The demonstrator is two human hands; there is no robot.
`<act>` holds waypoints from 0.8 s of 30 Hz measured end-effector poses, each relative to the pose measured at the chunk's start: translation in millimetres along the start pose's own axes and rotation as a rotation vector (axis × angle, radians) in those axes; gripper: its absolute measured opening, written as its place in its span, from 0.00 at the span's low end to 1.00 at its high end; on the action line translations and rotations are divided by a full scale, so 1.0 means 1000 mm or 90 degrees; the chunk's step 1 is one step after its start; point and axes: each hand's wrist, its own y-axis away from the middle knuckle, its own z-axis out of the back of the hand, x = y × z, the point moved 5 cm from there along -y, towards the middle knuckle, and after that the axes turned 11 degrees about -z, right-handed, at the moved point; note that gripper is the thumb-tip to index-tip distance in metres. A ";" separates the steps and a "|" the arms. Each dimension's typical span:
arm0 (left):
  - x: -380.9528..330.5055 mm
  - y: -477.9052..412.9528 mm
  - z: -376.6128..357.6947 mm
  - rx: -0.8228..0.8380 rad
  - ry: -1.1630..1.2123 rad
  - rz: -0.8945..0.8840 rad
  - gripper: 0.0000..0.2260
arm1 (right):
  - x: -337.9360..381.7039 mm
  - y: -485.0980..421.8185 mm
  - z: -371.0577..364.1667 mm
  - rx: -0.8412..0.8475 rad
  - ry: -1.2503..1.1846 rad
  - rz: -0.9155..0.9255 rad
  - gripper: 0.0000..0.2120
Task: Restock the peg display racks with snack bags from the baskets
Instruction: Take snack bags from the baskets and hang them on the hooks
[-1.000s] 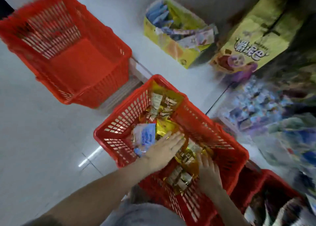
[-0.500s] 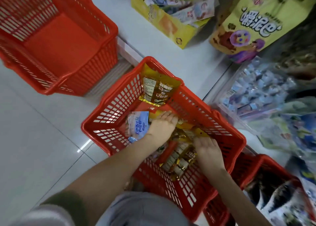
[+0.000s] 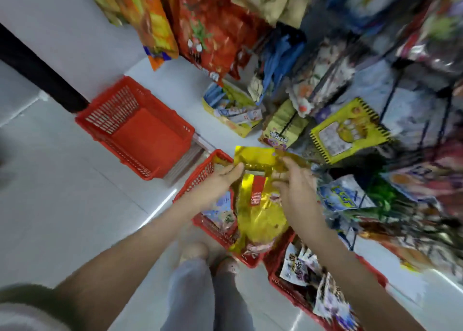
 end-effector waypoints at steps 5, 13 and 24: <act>-0.129 0.067 0.018 0.023 0.018 -0.073 0.24 | 0.109 0.013 0.089 -0.005 -0.073 0.025 0.30; -0.249 0.132 0.055 -0.020 -0.027 -0.173 0.29 | 0.231 0.008 0.168 -0.140 -0.051 0.103 0.14; -0.347 0.173 0.071 -0.229 -0.188 -0.479 0.13 | 0.327 -0.007 0.228 -0.231 -0.065 0.232 0.04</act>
